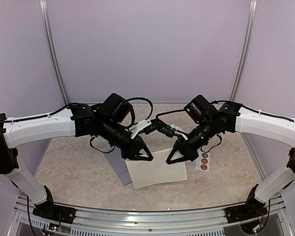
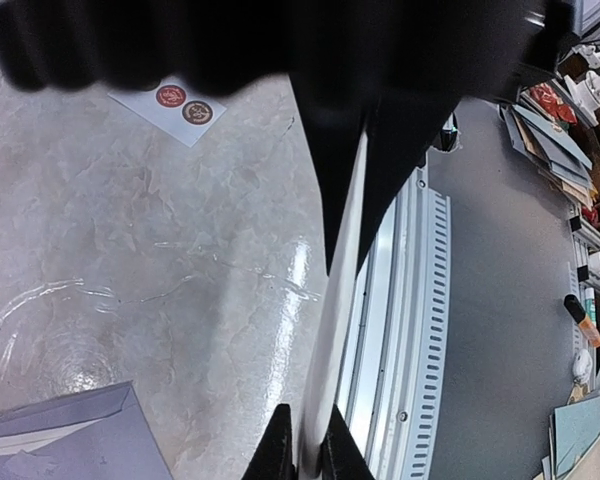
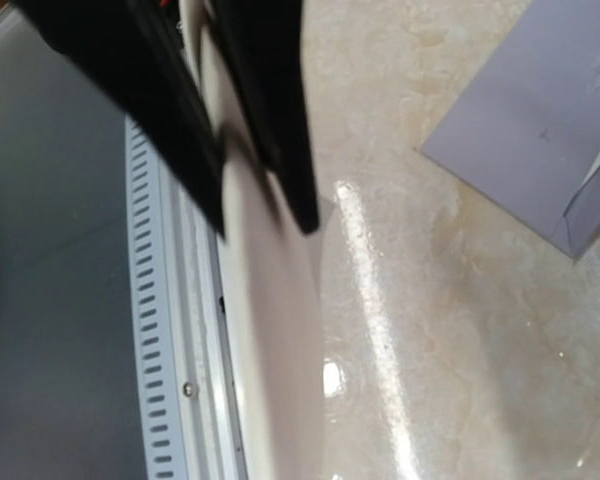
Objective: Place the letter into the envelope and seal it
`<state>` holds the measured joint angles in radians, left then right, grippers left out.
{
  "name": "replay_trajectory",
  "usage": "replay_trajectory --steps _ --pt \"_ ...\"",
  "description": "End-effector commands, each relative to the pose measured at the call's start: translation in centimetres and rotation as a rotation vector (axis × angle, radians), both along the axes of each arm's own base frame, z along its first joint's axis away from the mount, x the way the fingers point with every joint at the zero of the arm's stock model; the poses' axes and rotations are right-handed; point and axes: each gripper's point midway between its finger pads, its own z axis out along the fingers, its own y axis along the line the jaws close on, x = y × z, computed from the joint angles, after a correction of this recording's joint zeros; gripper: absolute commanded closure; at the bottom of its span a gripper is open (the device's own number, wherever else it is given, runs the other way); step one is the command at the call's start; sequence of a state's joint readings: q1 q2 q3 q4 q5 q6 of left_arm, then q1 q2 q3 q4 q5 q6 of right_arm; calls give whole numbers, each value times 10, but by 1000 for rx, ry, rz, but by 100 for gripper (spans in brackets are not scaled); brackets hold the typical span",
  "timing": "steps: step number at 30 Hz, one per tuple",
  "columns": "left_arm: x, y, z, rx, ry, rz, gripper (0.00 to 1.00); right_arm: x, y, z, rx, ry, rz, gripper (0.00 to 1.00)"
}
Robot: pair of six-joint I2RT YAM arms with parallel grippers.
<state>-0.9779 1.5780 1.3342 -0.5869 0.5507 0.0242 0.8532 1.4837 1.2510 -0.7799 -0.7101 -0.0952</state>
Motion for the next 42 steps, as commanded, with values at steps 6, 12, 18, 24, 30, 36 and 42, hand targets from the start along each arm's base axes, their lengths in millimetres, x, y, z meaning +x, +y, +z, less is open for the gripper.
replay_trajectory --steps 6,12,18,24,30,36,42 --pt "-14 -13 -2 -51 52 -41 93 -3 11 18 74 -34 35 100" --pt "-8 -5 -10 -50 27 16 100 7 7 27 116 -89 -39 85" --pt "0 4 22 -235 2 120 100 9 3 47 271 -68 -103 53" --pt "0 14 47 -400 9 200 100 5 4 57 367 -37 -115 48" --pt "-5 19 54 -454 32 207 100 7 7 51 369 -21 -120 57" --pt "-11 19 41 -406 74 180 98 7 8 57 358 -39 -100 100" --pt "-15 15 33 -354 98 141 92 3 4 46 270 -23 -59 100"
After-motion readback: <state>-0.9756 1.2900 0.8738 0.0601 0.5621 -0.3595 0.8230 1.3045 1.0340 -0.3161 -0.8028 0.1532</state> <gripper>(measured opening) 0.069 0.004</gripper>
